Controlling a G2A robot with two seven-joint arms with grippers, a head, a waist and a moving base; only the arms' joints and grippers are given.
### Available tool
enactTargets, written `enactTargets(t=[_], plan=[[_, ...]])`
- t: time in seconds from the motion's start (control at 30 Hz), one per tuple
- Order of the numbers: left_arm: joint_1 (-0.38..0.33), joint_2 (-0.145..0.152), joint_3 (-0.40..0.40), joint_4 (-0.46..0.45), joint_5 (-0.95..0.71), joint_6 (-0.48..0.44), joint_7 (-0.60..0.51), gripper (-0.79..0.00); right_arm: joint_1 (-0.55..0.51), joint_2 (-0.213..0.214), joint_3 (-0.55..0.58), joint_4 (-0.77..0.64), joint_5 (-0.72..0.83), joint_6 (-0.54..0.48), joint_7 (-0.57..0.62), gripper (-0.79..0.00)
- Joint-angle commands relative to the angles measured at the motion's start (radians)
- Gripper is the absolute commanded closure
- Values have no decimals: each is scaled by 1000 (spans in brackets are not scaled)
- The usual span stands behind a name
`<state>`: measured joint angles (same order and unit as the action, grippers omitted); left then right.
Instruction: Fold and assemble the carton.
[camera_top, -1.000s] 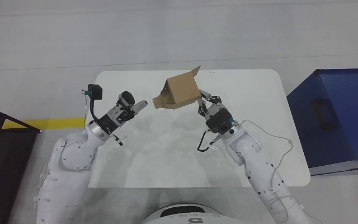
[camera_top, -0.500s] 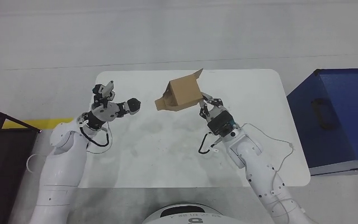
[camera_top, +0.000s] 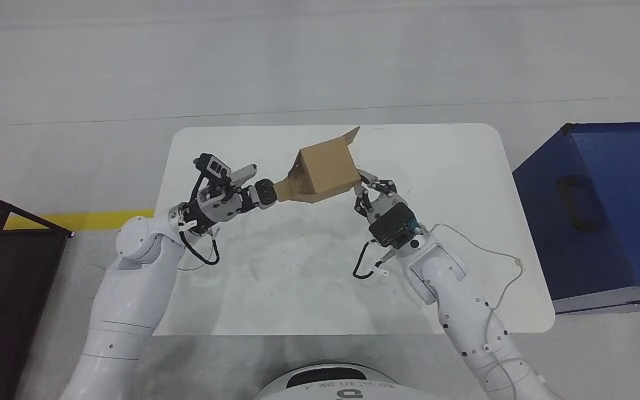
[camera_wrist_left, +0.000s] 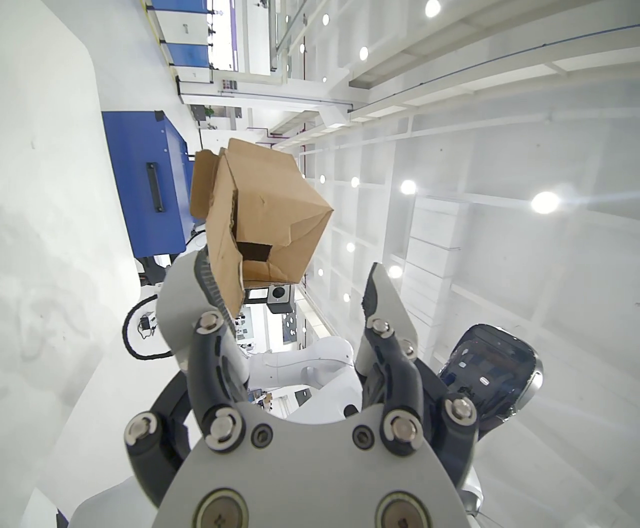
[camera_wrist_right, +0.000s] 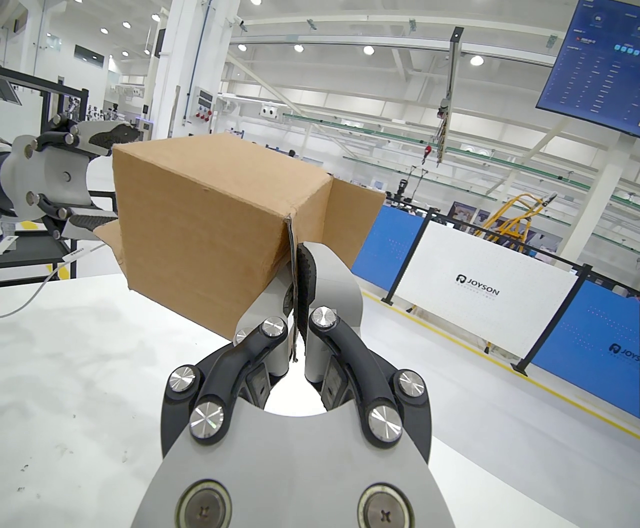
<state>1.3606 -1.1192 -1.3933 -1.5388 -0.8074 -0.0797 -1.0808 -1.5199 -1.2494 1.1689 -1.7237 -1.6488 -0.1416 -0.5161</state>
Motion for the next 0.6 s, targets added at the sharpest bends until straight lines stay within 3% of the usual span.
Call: enactTargets(t=[0.0,0.53,0.57], plan=[[-4,1,5,-2,23,1,3,-366,-2,0,0,-1,-2,1,1,0],[3,1,14,-25,43,-36,7,-391,-14,5,-3,-6,-33,-18,9,0],[2,1,16,-25,45,-38,6,-428,-13,5,-6,-6,-39,-19,12,0]])
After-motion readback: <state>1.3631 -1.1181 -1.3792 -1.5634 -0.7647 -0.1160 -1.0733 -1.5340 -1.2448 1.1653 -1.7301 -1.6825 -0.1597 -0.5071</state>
